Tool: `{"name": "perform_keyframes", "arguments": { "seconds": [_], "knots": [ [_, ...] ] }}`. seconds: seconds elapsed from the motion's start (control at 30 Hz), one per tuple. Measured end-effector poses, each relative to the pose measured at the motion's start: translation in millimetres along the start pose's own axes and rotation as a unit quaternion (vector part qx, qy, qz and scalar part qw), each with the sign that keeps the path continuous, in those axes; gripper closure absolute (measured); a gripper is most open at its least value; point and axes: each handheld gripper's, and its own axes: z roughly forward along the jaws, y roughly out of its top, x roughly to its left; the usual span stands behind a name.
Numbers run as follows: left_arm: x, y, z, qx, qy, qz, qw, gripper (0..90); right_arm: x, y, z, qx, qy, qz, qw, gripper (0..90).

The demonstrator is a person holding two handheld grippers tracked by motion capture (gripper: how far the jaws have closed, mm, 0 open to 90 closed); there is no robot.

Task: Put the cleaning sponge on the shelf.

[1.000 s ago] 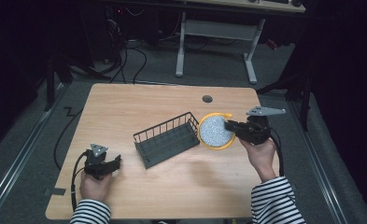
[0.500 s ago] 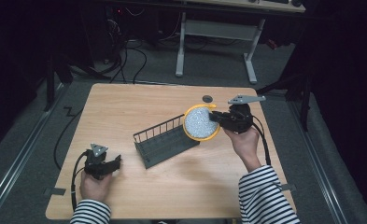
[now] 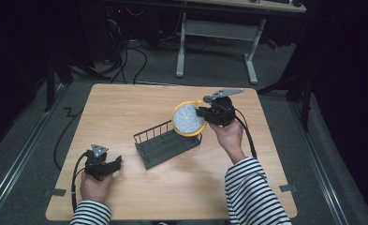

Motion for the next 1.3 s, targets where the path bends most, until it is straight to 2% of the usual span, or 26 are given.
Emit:
{"name": "perform_keyframes", "arguments": {
  "seconds": [0.17,0.53,0.97,1.3],
  "knots": [
    [0.0,0.0,0.0,0.000,0.000,0.000,1.0000,30.6,3.2,7.1,7.7,-0.006,0.009,0.006,0.9999,81.5],
    [0.1,0.1,0.0,0.000,-0.002,0.000,1.0000,30.4,9.2,14.7,26.6,0.009,0.012,0.005,0.9999,81.2],
    [0.1,0.1,0.0,0.000,-0.002,0.001,1.0000,30.3,8.8,12.7,40.7,0.011,0.019,0.020,0.9996,80.9],
    [0.0,0.1,0.0,0.000,-0.002,0.001,1.0000,30.3,13.9,7.4,59.1,0.036,0.023,0.014,0.9990,79.5]
  ]
}}
